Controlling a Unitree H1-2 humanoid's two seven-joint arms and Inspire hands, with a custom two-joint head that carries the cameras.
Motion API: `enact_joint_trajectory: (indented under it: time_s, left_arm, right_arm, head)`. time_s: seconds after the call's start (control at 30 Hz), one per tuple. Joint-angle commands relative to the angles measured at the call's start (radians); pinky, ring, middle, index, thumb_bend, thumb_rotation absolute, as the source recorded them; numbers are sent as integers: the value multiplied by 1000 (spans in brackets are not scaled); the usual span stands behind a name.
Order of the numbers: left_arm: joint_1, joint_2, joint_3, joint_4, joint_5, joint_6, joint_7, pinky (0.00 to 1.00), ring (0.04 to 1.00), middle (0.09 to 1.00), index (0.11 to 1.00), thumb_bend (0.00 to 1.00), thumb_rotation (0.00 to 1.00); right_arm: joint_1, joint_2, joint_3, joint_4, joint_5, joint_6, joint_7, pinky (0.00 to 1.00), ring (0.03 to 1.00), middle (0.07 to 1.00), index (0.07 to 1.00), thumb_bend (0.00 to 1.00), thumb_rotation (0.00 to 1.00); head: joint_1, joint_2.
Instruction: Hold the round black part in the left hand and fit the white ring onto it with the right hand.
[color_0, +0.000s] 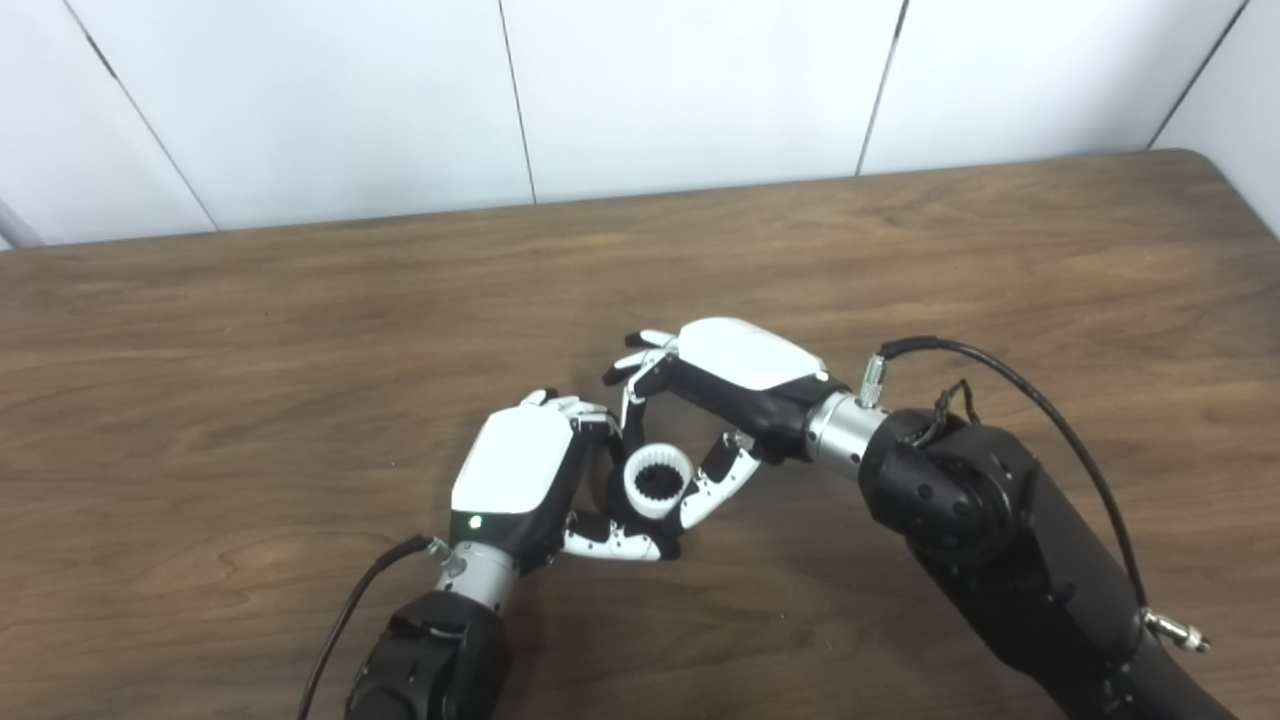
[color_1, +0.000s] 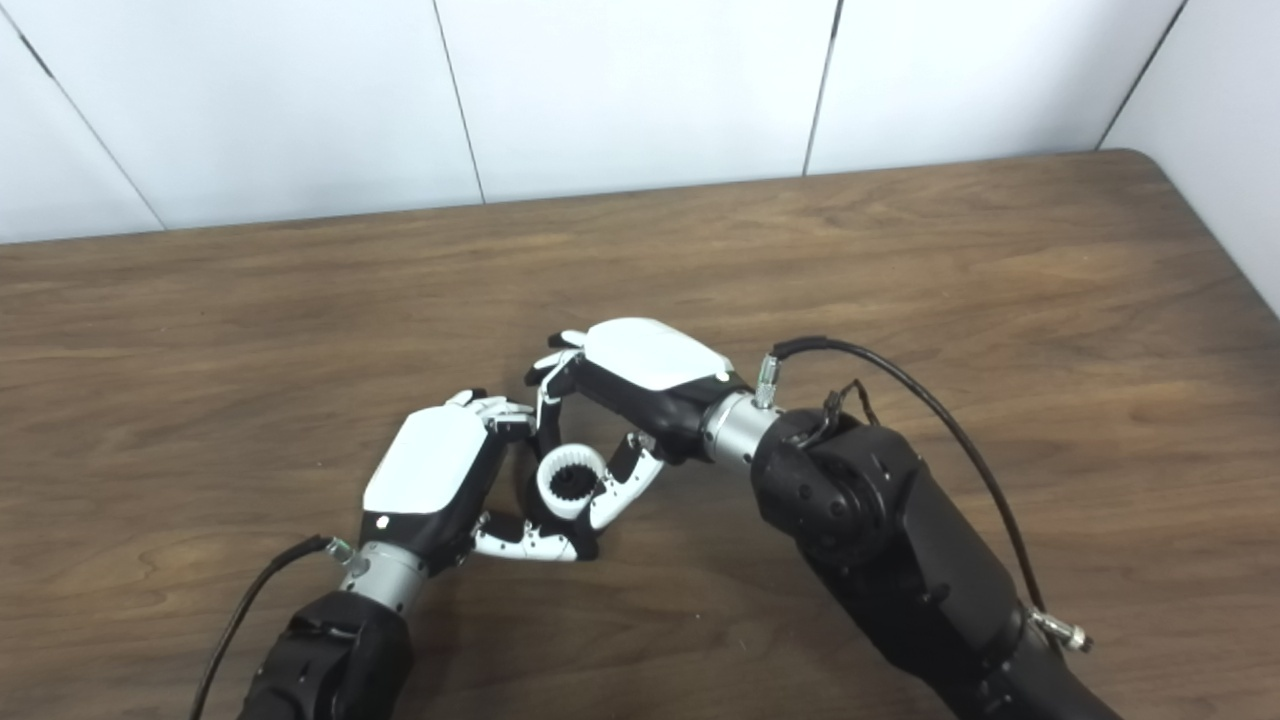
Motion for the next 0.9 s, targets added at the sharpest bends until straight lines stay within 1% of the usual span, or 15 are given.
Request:
enact_joint_trajectory:
  time_s: [0.0, 0.33, 0.7, 0.87]
  left_arm:
    - [-7, 2, -12, -1, 8, -3, -31, 921, 832, 752, 485, 517, 56]
    - [-7, 8, -13, -6, 13, -5, -37, 918, 831, 751, 486, 516, 57]
    - [-6, 0, -14, -17, 18, -1, -53, 924, 832, 749, 486, 517, 58]
    - [-9, 0, -14, -14, 22, -8, -50, 918, 831, 747, 486, 517, 58]
  right_arm:
    - [-22, 11, -14, -12, -7, -26, -24, 934, 971, 860, 485, 520, 133]
    - [-24, 28, -19, 6, -15, -35, -39, 911, 968, 855, 485, 520, 135]
    - [-16, 40, -23, 13, -22, -31, -41, 894, 967, 852, 485, 521, 134]
    - [-16, 44, -26, 19, -23, -31, -42, 887, 965, 852, 485, 521, 134]
  head:
    - [-1, 1]
    - [-2, 1]
    - [-3, 5]
    - [-5, 5]
